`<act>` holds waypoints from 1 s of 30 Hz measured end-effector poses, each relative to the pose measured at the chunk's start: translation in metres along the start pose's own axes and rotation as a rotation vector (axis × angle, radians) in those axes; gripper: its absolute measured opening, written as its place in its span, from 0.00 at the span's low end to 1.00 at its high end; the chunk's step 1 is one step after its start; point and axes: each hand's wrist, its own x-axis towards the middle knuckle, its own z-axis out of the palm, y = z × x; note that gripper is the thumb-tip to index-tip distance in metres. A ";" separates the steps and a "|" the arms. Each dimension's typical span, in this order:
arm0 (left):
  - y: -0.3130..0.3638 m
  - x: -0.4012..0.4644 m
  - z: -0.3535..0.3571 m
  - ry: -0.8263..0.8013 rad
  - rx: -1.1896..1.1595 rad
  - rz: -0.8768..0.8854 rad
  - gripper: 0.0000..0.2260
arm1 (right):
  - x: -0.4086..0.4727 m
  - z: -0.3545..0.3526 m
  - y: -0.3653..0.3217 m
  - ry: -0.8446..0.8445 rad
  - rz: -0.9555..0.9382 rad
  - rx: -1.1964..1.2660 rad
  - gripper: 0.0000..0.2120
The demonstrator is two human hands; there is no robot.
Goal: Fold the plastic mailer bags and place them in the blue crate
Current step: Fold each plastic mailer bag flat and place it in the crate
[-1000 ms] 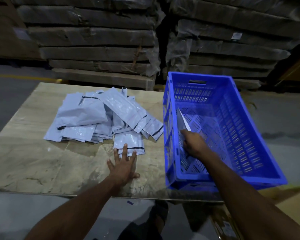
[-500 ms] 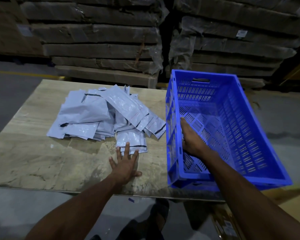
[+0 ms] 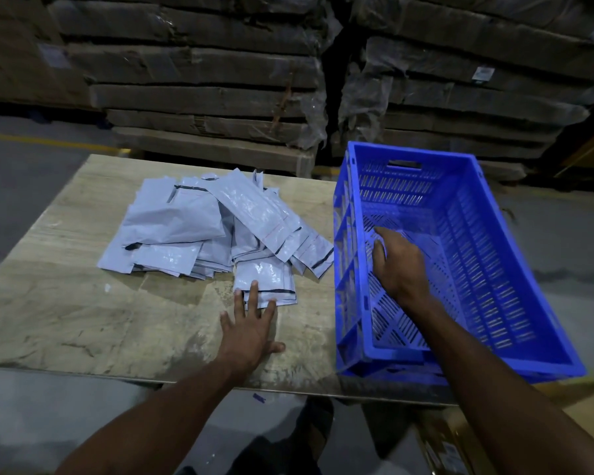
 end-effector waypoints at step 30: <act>-0.140 -0.042 0.045 0.328 0.070 0.017 0.33 | -0.053 0.175 -0.104 -0.502 -0.406 -0.402 0.21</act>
